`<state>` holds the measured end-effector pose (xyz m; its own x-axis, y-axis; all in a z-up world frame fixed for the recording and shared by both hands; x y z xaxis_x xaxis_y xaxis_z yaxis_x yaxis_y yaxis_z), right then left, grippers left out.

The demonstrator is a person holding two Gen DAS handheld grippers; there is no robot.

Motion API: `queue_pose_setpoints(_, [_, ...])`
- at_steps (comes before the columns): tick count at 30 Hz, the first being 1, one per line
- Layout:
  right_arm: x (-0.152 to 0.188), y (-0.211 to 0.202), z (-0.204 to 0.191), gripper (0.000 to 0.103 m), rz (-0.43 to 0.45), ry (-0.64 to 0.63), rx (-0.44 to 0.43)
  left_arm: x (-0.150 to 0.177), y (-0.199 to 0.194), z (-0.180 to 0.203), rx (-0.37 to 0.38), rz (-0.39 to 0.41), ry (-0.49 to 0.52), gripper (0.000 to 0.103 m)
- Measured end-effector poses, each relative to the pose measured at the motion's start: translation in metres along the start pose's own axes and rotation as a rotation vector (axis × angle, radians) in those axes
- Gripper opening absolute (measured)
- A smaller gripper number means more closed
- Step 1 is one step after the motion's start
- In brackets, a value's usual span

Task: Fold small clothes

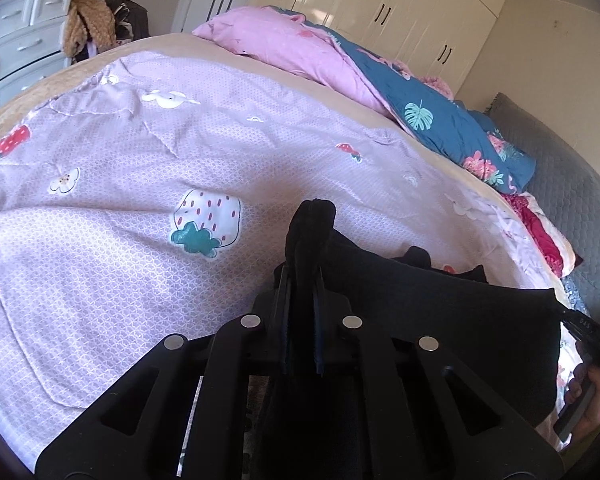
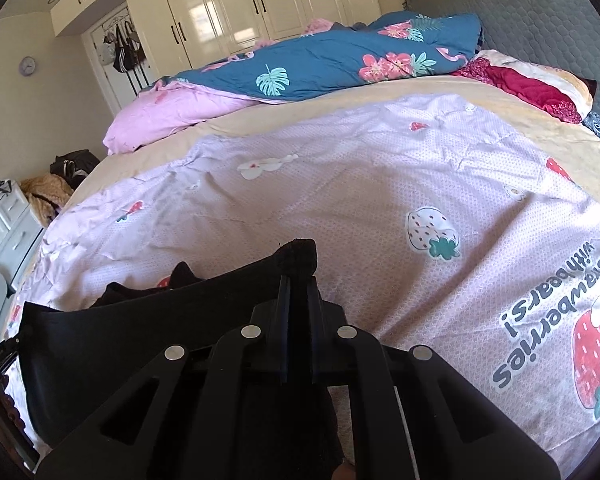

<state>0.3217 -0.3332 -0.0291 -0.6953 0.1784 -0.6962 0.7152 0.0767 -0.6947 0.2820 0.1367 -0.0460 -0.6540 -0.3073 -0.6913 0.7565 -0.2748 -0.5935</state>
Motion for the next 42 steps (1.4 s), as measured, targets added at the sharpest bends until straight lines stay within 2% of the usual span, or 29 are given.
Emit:
queue_pose_setpoints(2, [0.003,0.003,-0.002,0.008,-0.009,-0.014,0.015,0.002,0.001,0.0,-0.016,-0.006,0.01,0.007])
queue_pose_setpoints(4, [0.007,0.006,-0.003,0.009,-0.015,-0.042,0.076,0.002,0.001,-0.002,-0.043,-0.003,0.015,0.009])
queue_pose_setpoints(5, [0.009,0.008,-0.003,0.014,-0.02,-0.051,0.094,0.001,0.0,-0.004,-0.063,0.002,0.011,0.009])
queue_pose_setpoints(6, [0.011,0.009,-0.003,0.015,-0.024,-0.061,0.113,0.0,-0.002,-0.007,-0.065,0.003,0.005,0.009])
queue_pose_setpoints(10, [0.014,0.005,-0.001,0.018,-0.025,-0.058,0.114,-0.004,-0.011,-0.011,-0.072,0.019,-0.012,0.009])
queue_pose_setpoints(12, [0.015,0.001,0.0,0.027,-0.025,-0.059,0.106,-0.005,-0.015,-0.007,-0.066,0.023,-0.013,0.012])
queue_pose_setpoints(13, [0.015,-0.001,0.001,0.029,-0.025,-0.059,0.102,-0.005,-0.017,-0.003,-0.062,0.021,-0.002,0.019])
queue_pose_setpoints(15, [0.016,-0.007,0.003,0.032,-0.025,-0.049,0.087,-0.003,-0.019,0.005,-0.061,0.016,0.02,0.025])
queue_pose_setpoints(18, [0.019,-0.016,0.005,0.042,-0.032,-0.033,0.057,0.002,-0.021,0.019,-0.045,0.001,0.046,0.032])
queue_pose_setpoints(19, [0.021,-0.019,0.006,0.046,-0.034,-0.03,0.05,0.004,-0.021,0.022,-0.041,-0.004,0.051,0.038])
queue_pose_setpoints(21, [0.026,-0.023,0.008,0.052,-0.052,-0.03,0.033,0.012,-0.023,0.031,-0.037,-0.024,0.078,0.045])
queue_pose_setpoints(28, [0.046,-0.044,-0.002,0.056,-0.077,-0.066,-0.015,0.049,-0.03,0.056,-0.009,-0.105,0.142,0.061])
queue_pose_setpoints(30, [0.056,-0.056,-0.013,0.063,-0.076,-0.099,-0.042,0.061,-0.032,0.061,-0.014,-0.126,0.156,0.064])
queue_pose_setpoints(36, [0.083,-0.071,-0.038,0.067,-0.096,-0.199,-0.05,0.09,-0.038,0.06,-0.043,-0.19,0.159,0.071])
queue_pose_setpoints(42, [0.096,-0.079,-0.049,0.067,-0.116,-0.218,-0.068,0.102,-0.045,0.056,-0.089,-0.23,0.165,0.072])
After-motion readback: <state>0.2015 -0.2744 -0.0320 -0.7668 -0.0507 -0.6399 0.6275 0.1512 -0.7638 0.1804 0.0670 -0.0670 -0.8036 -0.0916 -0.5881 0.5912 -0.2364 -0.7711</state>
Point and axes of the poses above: each gripper's, at about its wrist camera, not at the fingertips, and y roughly the way its jaws point, z to its right, x to its underside, the point moved 5 cm from there along y, roughly the way its jaws point, and after that the axes turned 6 degrees about x, right-handed, at the moved point
